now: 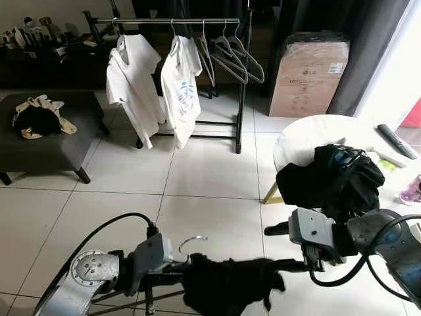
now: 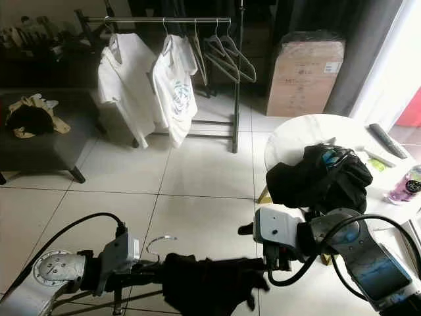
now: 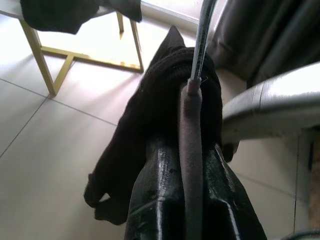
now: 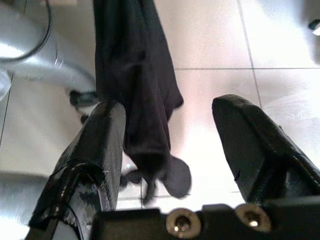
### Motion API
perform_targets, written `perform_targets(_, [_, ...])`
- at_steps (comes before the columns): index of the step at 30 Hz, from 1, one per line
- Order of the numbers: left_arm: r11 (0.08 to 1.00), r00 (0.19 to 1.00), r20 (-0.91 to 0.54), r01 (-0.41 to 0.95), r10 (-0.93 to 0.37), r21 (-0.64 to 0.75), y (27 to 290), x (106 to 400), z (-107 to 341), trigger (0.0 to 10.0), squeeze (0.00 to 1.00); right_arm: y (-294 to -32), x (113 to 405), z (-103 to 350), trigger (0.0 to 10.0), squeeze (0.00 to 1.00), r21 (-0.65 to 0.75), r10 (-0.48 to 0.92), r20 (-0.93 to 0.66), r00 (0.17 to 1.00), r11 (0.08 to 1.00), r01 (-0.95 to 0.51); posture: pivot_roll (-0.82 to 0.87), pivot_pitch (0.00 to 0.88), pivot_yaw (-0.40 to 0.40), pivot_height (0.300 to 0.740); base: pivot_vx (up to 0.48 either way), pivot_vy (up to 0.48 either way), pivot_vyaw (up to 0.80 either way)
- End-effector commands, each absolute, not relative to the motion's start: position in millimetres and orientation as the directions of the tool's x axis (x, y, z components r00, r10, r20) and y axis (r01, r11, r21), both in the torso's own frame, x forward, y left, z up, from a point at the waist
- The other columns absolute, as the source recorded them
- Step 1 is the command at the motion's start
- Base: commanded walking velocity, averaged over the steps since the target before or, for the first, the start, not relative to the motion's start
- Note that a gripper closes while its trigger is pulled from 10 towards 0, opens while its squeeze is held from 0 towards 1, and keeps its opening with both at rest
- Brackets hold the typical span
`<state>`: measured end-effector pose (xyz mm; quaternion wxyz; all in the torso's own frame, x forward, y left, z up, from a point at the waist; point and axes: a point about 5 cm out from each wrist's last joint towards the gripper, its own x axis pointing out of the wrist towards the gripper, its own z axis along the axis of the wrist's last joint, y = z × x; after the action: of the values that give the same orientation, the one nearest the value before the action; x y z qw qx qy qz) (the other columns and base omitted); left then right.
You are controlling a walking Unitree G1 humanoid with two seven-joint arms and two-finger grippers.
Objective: Hang hanger
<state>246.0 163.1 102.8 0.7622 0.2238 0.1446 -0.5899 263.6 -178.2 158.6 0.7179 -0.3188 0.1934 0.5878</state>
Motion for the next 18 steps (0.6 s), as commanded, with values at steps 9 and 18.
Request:
perform_targets(9, [0.167,0.255,-0.418,0.957,-0.872,0.236,147.8,252.5,111.5,10.0,0.00,-174.2,245.2,152.7,10.0,0.00,-0.170,0.706,-0.702,0.089,-0.044,-0.984,-0.08,0.127,0.032,0.740,0.000,0.000,0.00])
perform_targets(18, [0.068,0.166,-0.405,0.967,-0.899,0.244,133.7,255.4,118.0,10.0,0.00,-160.7,246.3,135.4,10.0,1.00,-0.117,0.756,-0.647,0.098,0.028,-0.993,-0.08,0.110,0.034,0.740,0.000,0.000,0.00])
